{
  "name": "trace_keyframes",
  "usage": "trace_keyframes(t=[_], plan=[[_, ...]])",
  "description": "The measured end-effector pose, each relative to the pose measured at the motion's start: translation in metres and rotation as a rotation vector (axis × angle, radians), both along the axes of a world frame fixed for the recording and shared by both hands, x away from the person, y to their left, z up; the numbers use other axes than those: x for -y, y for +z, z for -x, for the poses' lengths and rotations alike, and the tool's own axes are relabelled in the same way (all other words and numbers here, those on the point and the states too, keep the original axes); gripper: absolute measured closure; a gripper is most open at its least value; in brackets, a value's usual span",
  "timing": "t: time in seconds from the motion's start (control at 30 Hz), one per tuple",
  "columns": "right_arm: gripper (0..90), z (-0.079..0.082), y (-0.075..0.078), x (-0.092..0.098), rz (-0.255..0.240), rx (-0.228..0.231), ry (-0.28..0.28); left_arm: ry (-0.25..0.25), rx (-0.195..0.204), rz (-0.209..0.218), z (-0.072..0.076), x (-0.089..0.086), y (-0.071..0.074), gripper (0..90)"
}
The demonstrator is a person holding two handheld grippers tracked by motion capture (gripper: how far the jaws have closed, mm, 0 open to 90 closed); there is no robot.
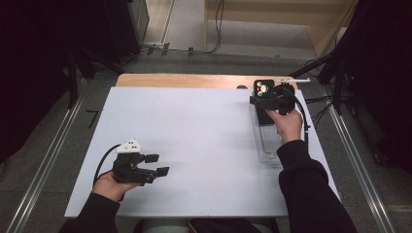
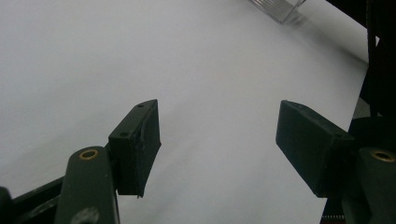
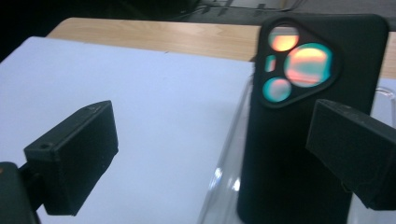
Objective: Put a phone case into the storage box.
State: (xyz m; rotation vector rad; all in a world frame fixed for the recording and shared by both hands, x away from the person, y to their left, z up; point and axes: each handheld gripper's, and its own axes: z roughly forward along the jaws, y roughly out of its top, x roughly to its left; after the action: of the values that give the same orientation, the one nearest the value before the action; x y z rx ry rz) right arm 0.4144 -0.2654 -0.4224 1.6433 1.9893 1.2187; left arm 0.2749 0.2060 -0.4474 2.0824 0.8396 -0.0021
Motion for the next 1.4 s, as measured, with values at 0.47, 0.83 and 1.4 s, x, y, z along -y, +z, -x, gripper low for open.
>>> trace_keyframes(t=[0.47,0.83,1.4], plan=[[13.9,0.051,0.008,-0.026,-0.034,0.005,0.258,-0.007,-0.005,-0.001,0.0,-0.002,0.001,30.7],[24.3,0.09,0.003,-0.041,-0.015,0.003,0.419,-0.013,-0.006,0.002,0.001,-0.004,0.001,30.7],[28.4,0.14,-0.02,-0.04,0.021,0.011,0.543,-0.01,-0.005,0.023,0.003,-0.011,0.003,30.6]])
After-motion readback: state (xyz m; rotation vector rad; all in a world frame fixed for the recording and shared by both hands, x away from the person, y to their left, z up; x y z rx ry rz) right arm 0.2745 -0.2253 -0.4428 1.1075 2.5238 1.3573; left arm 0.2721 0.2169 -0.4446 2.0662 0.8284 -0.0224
